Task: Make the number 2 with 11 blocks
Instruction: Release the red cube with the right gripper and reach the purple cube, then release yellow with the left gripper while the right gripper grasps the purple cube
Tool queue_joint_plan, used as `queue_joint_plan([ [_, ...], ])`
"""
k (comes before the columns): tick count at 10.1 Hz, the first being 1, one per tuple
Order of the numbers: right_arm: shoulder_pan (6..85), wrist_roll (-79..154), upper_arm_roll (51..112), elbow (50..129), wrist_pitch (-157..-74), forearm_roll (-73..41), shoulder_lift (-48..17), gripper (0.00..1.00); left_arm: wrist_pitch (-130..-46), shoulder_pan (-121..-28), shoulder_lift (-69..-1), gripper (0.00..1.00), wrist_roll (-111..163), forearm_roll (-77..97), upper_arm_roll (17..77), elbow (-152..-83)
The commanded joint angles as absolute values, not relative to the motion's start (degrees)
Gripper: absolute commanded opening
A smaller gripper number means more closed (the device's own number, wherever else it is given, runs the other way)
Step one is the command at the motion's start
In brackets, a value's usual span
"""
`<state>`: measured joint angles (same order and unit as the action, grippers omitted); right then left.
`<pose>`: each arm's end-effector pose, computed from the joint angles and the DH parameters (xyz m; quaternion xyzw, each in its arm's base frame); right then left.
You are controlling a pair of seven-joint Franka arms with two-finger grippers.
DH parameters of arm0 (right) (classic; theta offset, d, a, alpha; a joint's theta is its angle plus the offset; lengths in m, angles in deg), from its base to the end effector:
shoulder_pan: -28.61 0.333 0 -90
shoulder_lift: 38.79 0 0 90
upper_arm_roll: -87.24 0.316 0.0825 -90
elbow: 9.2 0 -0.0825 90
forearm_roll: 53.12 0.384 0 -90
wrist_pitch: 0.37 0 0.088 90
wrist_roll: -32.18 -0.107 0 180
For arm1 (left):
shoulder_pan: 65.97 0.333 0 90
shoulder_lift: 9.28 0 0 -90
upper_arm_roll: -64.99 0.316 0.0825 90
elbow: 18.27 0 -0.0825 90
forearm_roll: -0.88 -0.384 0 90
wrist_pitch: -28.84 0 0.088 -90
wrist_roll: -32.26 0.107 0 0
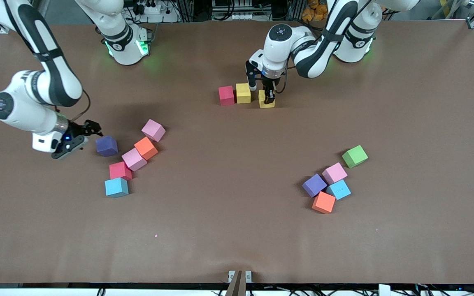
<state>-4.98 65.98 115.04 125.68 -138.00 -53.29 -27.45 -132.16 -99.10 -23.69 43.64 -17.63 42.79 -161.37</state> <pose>0.4961 -0.0463 0.2458 -0.9673 -0.2413 0.0444 0.0640 0.2526 -0.4046 0.2034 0.7475 -0.6626 0.0470 0.0060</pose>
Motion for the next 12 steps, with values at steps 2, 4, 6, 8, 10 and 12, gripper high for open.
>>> queue_joint_plan([
  [2, -2.1, 59.1, 115.4, 128.5, -139.9, -55.6, -28.0, 1.0, -132.8, -99.0, -25.5, 0.43, 43.3, -19.2, 41.4, -160.1],
  [4, -0.7, 50.3, 115.3, 128.2, -140.5, -66.9, -27.4, 1.0, -132.7, -99.1, -26.4, 0.42, 43.3, -19.1, 40.0, -158.9],
  [6, -0.7, 45.1, 115.3, 128.3, -142.2, -73.5, -27.3, 1.0, -132.7, -99.1, -27.9, 0.42, 43.4, -19.1, 39.9, -157.9],
  [8, -1.2, 43.3, 115.3, 128.2, -143.4, -73.4, -25.2, 1.0, -132.7, -99.7, -28.4, 0.42, 43.8, -19.1, 39.9, -157.3],
  [10, -1.1, 43.3, 114.0, 128.3, -147.0, -73.4, -22.7, 1.0, -132.7, -99.8, -29.3, 0.41, 44.0, -19.2, 40.0, -156.3],
  [12, -0.8, 43.4, 114.0, 128.2, -147.1, -73.9, -22.5, 1.0, -132.7, -99.8, -30.5, 0.41, 44.2, -19.1, 40.0, -154.9],
])
